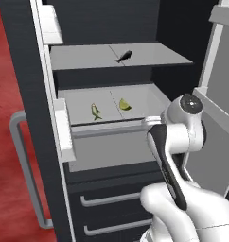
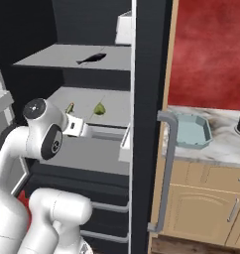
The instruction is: Place one lemon wedge and one fish in each tupperware on the nearby counter, to pack two identical lunches.
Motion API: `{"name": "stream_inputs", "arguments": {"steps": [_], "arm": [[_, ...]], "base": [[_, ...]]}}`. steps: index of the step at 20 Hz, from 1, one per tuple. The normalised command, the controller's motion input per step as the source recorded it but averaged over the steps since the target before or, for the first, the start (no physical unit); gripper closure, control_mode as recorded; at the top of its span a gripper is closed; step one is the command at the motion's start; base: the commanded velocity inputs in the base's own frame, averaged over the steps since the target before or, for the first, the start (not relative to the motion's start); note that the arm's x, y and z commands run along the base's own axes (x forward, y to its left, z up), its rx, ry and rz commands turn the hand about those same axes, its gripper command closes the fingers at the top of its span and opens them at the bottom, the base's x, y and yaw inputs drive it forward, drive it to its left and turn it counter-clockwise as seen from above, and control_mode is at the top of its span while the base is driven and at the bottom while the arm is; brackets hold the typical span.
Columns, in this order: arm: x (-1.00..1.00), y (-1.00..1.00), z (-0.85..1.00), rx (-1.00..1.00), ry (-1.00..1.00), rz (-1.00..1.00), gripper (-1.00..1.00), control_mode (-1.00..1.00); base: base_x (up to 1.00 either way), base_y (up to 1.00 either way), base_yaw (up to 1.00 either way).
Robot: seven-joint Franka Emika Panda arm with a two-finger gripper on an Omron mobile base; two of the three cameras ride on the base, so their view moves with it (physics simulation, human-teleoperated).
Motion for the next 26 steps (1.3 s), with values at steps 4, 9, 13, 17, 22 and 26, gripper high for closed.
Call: {"name": "stream_inputs", "arguments": {"steps": [4,9,13,17,22,26], "arm": [[0.00,0.00,0.00,0.00,0.00,0.00,1.00,1.00],[0.00,0.00,0.00,0.00,0.00,0.00,1.00,1.00],[0.00,0.00,0.00,0.00,0.00,0.00,1.00,1.00],[0.00,0.00,0.00,0.00,0.00,0.00,1.00,1.00],[0.00,0.00,0.00,0.00,0.00,0.00,1.00,1.00],[0.00,0.00,0.00,0.00,0.00,0.00,1.00,1.00]], "base": [[-1.00,-0.03,0.00],[-1.00,-0.24,0.00],[-0.96,-0.76,0.00],[-0.58,-0.97,-0.06],[-0.18,-1.00,-0.07],[0.00,-1.00,-0.06]]}}
